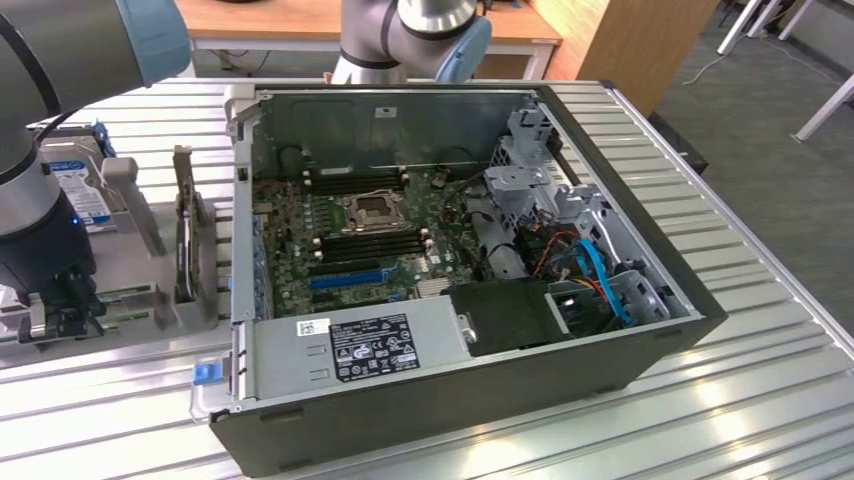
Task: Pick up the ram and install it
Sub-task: 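Pick up the ram and move it above insertion slot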
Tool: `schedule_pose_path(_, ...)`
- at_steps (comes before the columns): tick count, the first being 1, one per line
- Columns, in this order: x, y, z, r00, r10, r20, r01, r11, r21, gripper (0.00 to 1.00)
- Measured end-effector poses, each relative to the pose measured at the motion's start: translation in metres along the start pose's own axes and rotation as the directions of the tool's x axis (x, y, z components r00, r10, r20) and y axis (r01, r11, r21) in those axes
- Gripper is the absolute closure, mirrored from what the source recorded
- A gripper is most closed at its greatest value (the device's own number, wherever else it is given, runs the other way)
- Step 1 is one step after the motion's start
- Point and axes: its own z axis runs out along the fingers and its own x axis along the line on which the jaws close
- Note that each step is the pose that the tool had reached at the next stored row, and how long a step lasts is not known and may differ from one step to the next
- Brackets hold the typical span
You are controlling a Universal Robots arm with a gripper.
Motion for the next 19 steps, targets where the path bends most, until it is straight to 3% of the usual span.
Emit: schedule_pose_path(19,0.0002,-0.0047,0.0011,1.0000,0.000,0.0014,0.000,1.0000,0.0000,0.69)
